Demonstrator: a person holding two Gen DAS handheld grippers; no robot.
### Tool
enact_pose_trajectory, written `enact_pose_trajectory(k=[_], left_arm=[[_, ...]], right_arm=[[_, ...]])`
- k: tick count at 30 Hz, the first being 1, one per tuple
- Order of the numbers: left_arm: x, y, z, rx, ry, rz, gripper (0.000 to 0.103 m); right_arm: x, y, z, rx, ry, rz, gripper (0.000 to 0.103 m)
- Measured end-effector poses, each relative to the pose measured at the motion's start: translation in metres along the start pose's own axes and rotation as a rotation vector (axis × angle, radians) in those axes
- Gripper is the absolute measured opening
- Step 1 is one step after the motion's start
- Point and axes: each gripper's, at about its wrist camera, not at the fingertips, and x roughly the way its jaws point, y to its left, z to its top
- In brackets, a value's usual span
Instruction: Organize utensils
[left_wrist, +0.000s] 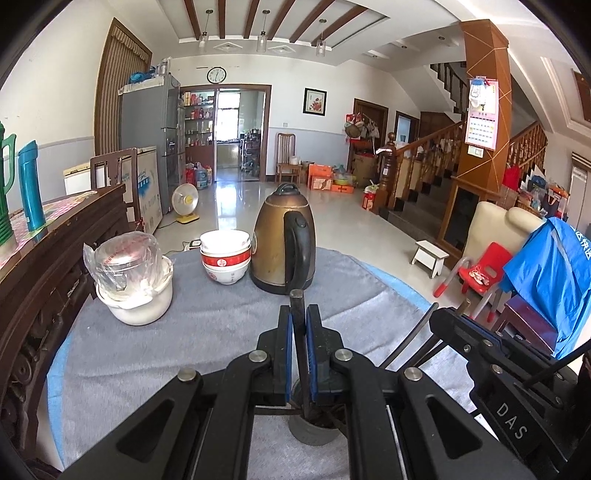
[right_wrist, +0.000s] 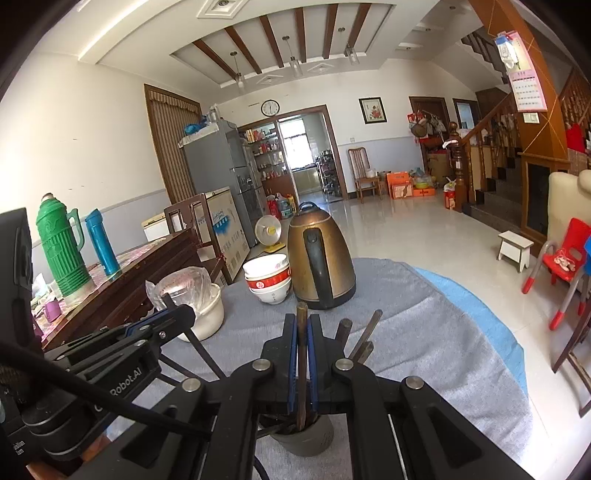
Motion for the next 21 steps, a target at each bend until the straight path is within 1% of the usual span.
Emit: enact_pose_trajectory(k=[4, 9, 10, 11, 13, 14, 15, 16, 18, 20, 21], left_arm=[[0.003, 0.002, -0.001, 0.008, 0.010, 0.012, 0.009], [0.004, 0.001, -0.005, 0.036, 0.016, 0.053, 0.011], [0.004, 0.002, -0.006, 0.040, 0.015, 0.061, 0.013], [0.004, 0.002, -0.008, 0.048, 0.020, 0.079, 0.017], [0.003, 0.004, -0.011, 0.057, 0.019, 0.094, 0.032], [0.000, 0.004, -0.012, 0.065, 0.014, 0.111, 0.037], [-0.001, 0.005, -0.014, 0.073, 0.012, 0.127, 0.050], [-0.003, 0.005, -0.015, 0.080, 0.010, 0.146, 0.058], [-0.010, 0.007, -0.018, 0.090, 0.002, 0.172, 0.059], [-0.015, 0.009, -0.022, 0.101, 0.012, 0.198, 0.066], [-0.018, 0.010, -0.024, 0.107, 0.018, 0.217, 0.073]], right_arm=[[0.004, -0.003, -0.002, 0.011, 0.013, -0.001, 0.006], [0.008, -0.006, -0.005, 0.041, 0.033, 0.010, 0.008], [0.009, -0.007, -0.006, 0.049, 0.040, 0.012, 0.008], [0.009, -0.008, -0.006, 0.056, 0.046, 0.017, 0.008], [0.009, -0.010, -0.007, 0.073, 0.051, 0.018, 0.009], [0.008, -0.012, -0.007, 0.089, 0.055, 0.023, 0.009], [0.007, -0.014, -0.007, 0.103, 0.061, 0.032, 0.009], [0.007, -0.015, -0.007, 0.116, 0.066, 0.037, 0.009], [0.004, -0.018, -0.008, 0.142, 0.073, 0.049, 0.009], [-0.001, -0.019, -0.008, 0.161, 0.068, 0.060, 0.010], [-0.005, -0.020, -0.009, 0.169, 0.062, 0.061, 0.010]])
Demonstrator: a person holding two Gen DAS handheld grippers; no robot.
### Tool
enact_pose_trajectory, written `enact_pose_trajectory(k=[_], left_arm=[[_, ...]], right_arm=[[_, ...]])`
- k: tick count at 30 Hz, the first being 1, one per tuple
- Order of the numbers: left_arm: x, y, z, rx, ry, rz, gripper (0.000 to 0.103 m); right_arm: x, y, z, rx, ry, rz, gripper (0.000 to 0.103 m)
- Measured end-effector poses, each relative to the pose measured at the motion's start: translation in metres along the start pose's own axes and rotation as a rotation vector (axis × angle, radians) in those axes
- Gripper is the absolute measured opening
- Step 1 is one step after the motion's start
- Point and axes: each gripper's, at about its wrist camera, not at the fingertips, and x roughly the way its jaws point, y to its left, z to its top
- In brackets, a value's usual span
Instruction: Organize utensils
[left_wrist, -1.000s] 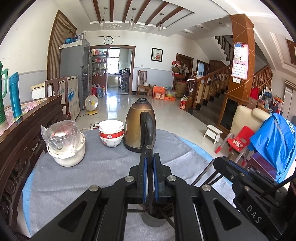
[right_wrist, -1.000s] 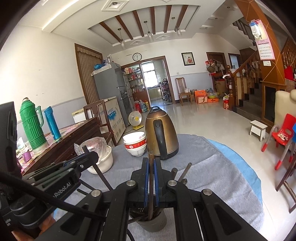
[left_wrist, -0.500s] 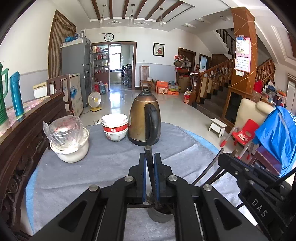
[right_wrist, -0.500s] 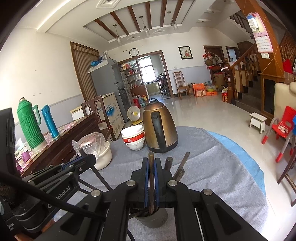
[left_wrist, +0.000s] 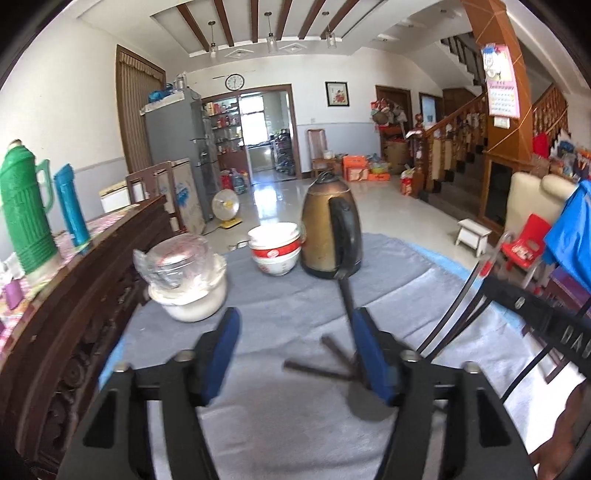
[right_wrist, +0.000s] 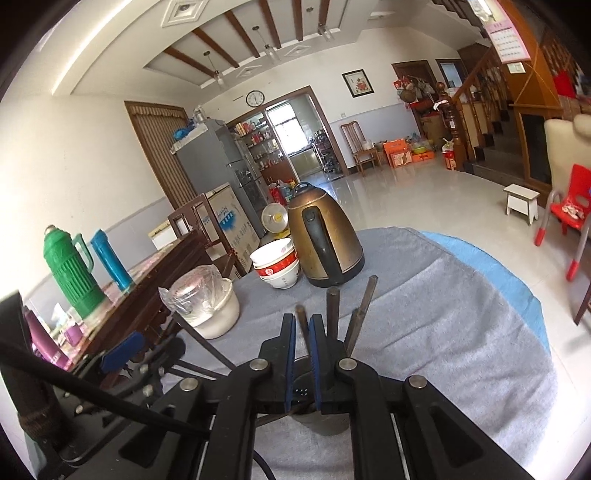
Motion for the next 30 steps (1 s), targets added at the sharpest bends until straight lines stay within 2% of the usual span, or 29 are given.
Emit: enact_pose_trajectory(k=[3, 4, 6, 7, 8, 10, 17, 30], left_arm=[[-0.012, 0.003, -0.009, 0.018, 0.003, 0.052, 0.076], [-0.016, 0.004, -0.012, 0.027, 0.007, 0.069, 0.079], [-0.024, 0.007, -0.019, 0.032, 0.010, 0.096, 0.083], [-0.028, 0.008, -0.021, 0.032, 0.011, 0.103, 0.085], [-0.034, 0.009, -0.024, 0.030, 0.012, 0.110, 0.085], [-0.043, 0.011, -0.030, 0.029, 0.016, 0.120, 0.087], [-0.067, 0.012, -0.051, 0.040, 0.036, 0.157, 0.089], [-0.121, 0.017, -0.081, 0.033, 0.031, 0.185, 0.094]], right_arm=[[-0.011, -0.002, -0.004, 0.026, -0.016, 0.004, 0.015], [-0.015, -0.002, -0.006, 0.032, -0.022, 0.004, 0.020], [-0.022, -0.002, -0.010, 0.039, -0.029, 0.002, 0.038], [-0.024, -0.002, -0.011, 0.042, -0.031, -0.001, 0.056], [-0.029, -0.002, -0.014, 0.044, -0.038, 0.000, 0.063], [-0.038, 0.000, -0.022, 0.034, -0.058, -0.007, 0.063], [-0.057, 0.009, -0.048, -0.012, -0.020, -0.042, 0.063], [-0.099, 0.015, -0.097, -0.035, 0.049, -0.034, 0.063]])
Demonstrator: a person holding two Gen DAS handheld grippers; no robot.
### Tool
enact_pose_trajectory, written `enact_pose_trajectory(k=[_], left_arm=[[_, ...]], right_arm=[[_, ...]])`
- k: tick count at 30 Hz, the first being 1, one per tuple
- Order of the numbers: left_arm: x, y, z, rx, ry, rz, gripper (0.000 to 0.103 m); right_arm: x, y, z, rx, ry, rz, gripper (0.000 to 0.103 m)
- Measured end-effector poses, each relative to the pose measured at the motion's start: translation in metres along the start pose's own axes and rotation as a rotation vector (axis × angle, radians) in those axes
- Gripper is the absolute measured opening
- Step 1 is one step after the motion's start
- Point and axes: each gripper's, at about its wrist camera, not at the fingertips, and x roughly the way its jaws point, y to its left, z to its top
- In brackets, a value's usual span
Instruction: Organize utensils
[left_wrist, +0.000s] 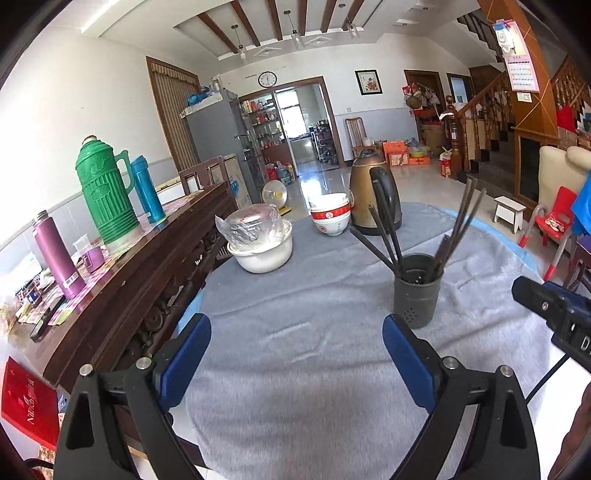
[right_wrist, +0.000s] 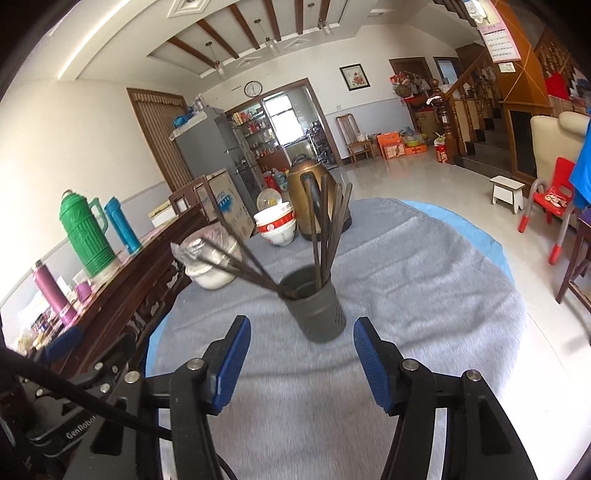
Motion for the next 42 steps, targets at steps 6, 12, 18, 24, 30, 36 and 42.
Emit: enact_pose_trajectory(k=[6, 12, 18, 24, 30, 36, 42], left_arm=[[-0.018, 0.006, -0.007, -0.006, 0.009, -0.009, 0.094], [-0.036, 0.013, -0.013, 0.006, 0.016, 0.000, 0.094], [-0.045, 0.025, -0.017, 0.003, 0.012, 0.026, 0.094], [-0.050, 0.034, -0.018, -0.008, 0.013, 0.040, 0.094], [-0.052, 0.036, -0.018, -0.008, 0.010, 0.046, 0.094], [-0.053, 0.037, -0.018, -0.006, 0.012, 0.044, 0.094], [-0.055, 0.039, -0.019, -0.002, 0.016, 0.041, 0.094]], right_arm=[[-0.025, 0.006, -0.009, 0.003, -0.028, 0.017, 0.063], [-0.041, 0.024, -0.014, -0.049, -0.038, -0.021, 0.063], [-0.046, 0.039, -0.026, -0.087, -0.035, -0.040, 0.063], [-0.050, 0.047, -0.032, -0.097, -0.050, -0.033, 0.063], [-0.051, 0.050, -0.033, -0.098, -0.051, -0.029, 0.063], [-0.053, 0.048, -0.031, -0.089, -0.053, -0.032, 0.063], [-0.054, 0.048, -0.031, -0.097, -0.059, -0.039, 0.063]])
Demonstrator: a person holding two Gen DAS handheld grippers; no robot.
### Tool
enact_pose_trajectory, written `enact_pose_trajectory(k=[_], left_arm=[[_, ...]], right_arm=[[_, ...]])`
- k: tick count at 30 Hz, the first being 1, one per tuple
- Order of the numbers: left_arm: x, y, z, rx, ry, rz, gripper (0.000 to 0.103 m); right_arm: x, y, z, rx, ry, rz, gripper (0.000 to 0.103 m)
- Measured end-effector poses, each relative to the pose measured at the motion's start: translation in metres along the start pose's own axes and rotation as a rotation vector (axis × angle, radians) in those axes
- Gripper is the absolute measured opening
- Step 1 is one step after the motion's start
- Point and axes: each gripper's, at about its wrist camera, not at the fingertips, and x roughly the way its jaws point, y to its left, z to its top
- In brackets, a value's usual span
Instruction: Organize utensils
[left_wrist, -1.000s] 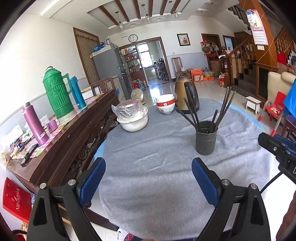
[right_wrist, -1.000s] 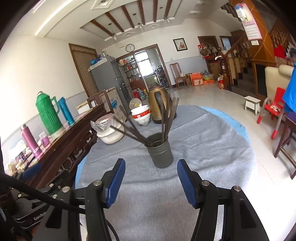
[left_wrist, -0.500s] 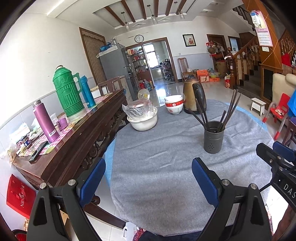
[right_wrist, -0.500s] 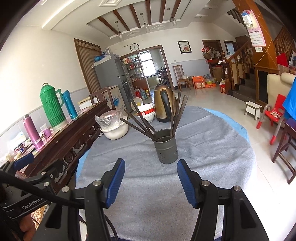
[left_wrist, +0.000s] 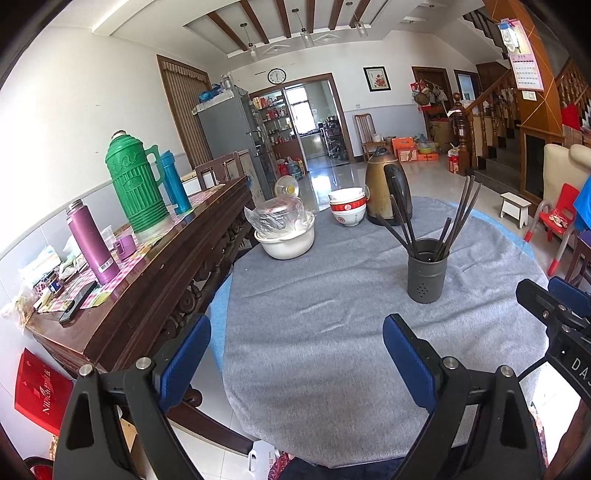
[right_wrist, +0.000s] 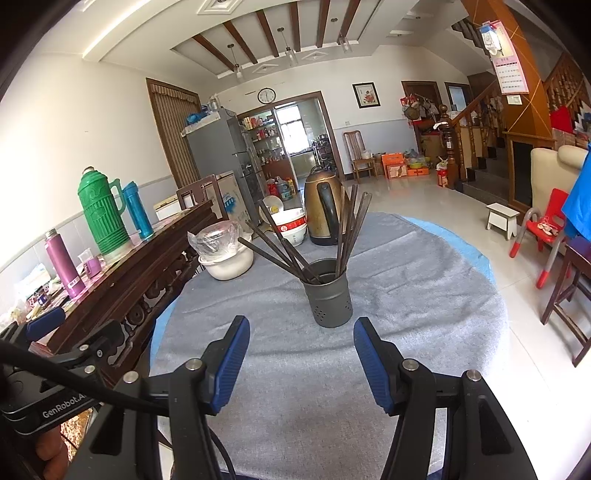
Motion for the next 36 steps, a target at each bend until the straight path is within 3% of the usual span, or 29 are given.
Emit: enact_pose_trajectory(k=[36], left_arm=[[-0.0018, 0.0041, -0.0066, -0.026, -0.005, -0.004, 0.094]], right_arm=[[-0.0018, 0.0052, -0.0038, -0.019, -0.004, 0.000, 0.063]])
